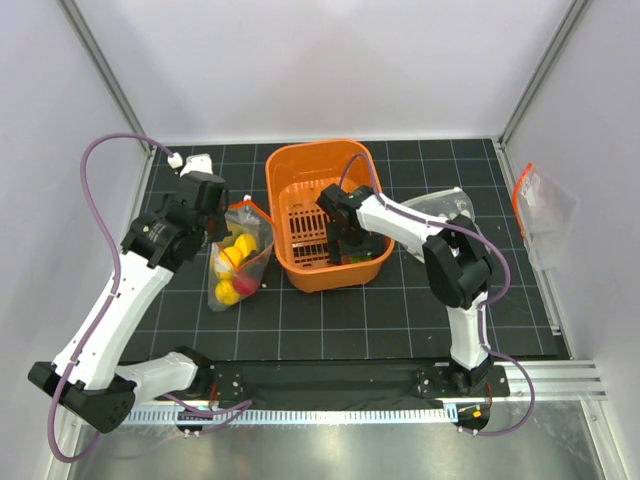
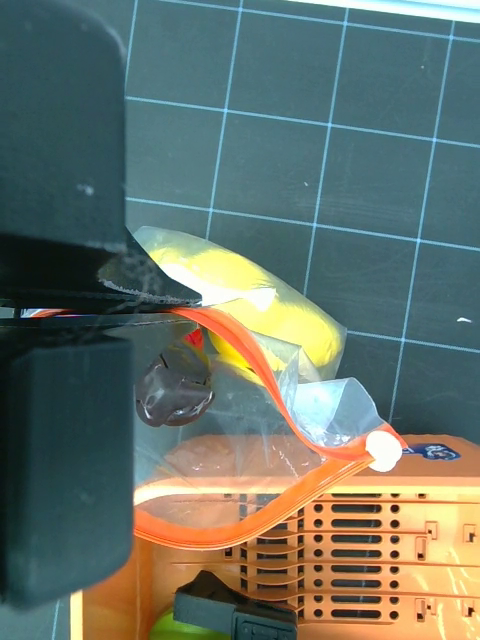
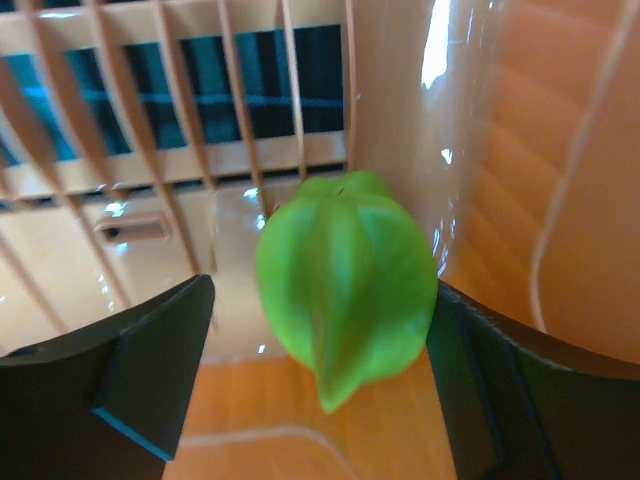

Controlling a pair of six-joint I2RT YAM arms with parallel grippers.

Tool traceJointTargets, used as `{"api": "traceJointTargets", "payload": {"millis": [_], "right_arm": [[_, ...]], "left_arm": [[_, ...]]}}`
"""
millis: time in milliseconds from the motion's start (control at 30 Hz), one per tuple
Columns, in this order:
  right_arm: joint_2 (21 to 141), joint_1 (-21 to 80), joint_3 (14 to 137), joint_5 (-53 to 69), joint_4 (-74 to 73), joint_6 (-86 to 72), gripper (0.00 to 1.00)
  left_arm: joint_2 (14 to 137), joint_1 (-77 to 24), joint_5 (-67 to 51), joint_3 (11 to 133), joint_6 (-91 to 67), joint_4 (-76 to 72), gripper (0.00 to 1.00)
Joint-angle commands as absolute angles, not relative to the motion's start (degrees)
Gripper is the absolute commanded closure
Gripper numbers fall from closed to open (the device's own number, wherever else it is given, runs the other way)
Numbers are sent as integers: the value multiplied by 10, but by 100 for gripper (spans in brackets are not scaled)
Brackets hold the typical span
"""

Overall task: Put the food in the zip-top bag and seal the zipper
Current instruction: Pick up the fake fruit from the bin, then place the fake fruit in the zipper food storage bag.

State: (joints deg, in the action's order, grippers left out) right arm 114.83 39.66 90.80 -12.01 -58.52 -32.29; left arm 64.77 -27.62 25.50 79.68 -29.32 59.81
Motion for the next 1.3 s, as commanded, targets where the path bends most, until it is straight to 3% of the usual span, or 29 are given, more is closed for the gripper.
{"api": "traceJointTargets", "payload": {"millis": [0,100,133,233,767,1267], "right_arm": [[1157,397,890,-149,-534,-323,13],[1158,396,896,-155,-512,-313,33],[1151,397,903,-156,-507,-305,47],[1122,397,923,-162,-494,-294,68],[1049,398,1144,-44,-460,-245,75],[1079,498,1218,99,-336,-285,77]], "left_arm": [[635,-272,267,811,-284,573,100],[628,-272,268,810,-282,573,100],[627,-272,268,810,-282,573,100],[623,-272,271,813,-280,576,100],[629,-272,257,813,-275,562,100],[633,-272,241,819,-285,560,100]]}}
